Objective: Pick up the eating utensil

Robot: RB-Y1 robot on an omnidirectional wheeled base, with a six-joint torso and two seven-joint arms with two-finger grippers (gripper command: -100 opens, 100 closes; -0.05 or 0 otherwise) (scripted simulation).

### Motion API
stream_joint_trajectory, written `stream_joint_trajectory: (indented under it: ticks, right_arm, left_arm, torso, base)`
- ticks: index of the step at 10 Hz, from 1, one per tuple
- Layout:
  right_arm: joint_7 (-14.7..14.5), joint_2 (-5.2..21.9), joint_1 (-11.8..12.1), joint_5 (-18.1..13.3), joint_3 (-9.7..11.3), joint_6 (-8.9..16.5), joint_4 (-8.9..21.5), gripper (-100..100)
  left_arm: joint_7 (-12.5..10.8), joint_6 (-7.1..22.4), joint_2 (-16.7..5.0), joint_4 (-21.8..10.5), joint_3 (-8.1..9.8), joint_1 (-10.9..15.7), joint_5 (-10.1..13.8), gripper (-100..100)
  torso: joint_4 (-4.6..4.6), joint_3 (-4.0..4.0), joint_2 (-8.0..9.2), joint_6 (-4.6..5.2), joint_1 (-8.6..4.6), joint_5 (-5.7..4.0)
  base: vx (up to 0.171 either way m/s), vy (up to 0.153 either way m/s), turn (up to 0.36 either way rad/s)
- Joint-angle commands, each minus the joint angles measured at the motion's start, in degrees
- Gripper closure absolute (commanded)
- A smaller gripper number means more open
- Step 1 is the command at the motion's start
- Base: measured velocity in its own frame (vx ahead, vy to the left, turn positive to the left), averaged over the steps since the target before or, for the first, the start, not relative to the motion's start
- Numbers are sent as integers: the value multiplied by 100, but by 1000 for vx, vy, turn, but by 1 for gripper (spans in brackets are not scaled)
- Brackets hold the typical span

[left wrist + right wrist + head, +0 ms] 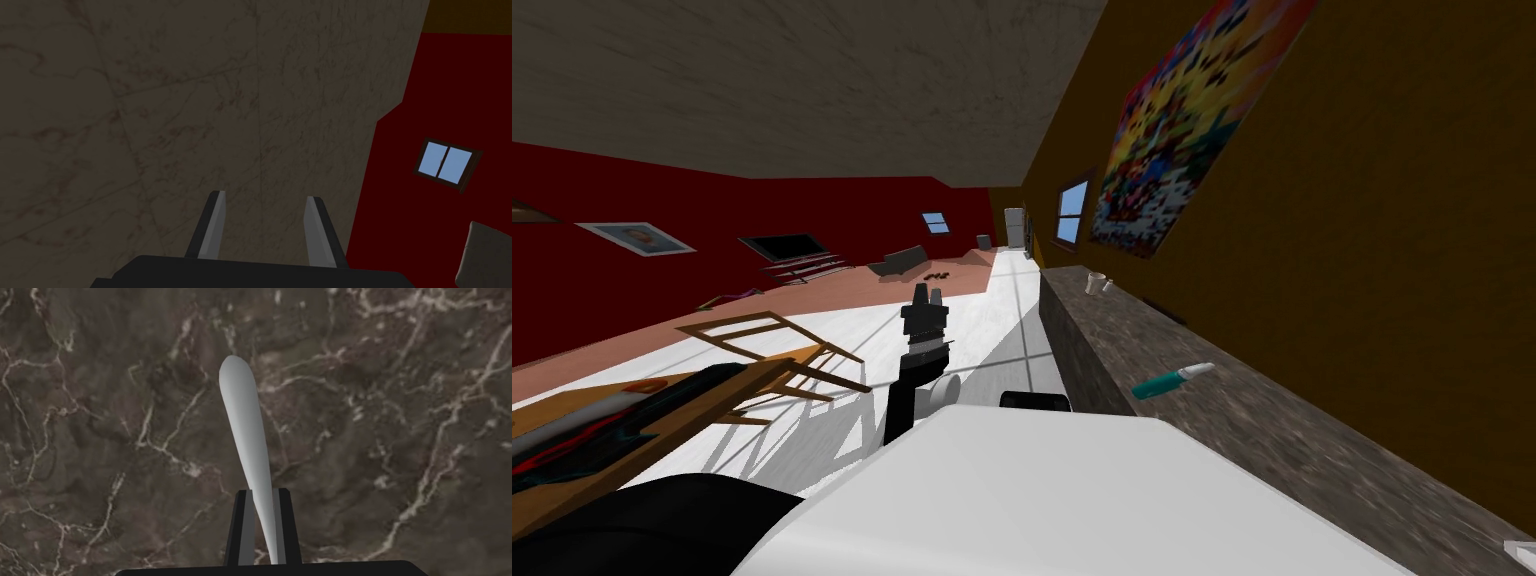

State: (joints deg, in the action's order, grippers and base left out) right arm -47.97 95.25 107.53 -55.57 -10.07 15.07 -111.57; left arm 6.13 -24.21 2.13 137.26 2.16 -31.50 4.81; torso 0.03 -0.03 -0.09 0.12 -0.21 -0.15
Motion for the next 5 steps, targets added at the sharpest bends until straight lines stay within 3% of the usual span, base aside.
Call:
stream_joint_trajectory:
  ticks: [1, 4, 5]
  right_arm:
    - [-24, -155, 248, -96, -147, 49, -123, 100]
    - [-71, -424, 692, -259, -389, 160, -355, 100]
    - [-64, -349, 662, -192, -410, 125, -319, 100]
  left_arm:
    - [0, 0, 0, 0, 0, 0, 0, 0]
    - [0, 0, 0, 0, 0, 0, 0, 0]
    - [0, 0, 0, 0, 0, 0, 0, 0]
  torso:
    - [0, 0, 0, 0, 0, 0]
    - [0, 0, 0, -1, 3, 1]
    - [0, 0, -1, 0, 3, 1]
  base:
    - [26, -30, 51]
    - [23, -23, 45]
    - [10, -11, 8]
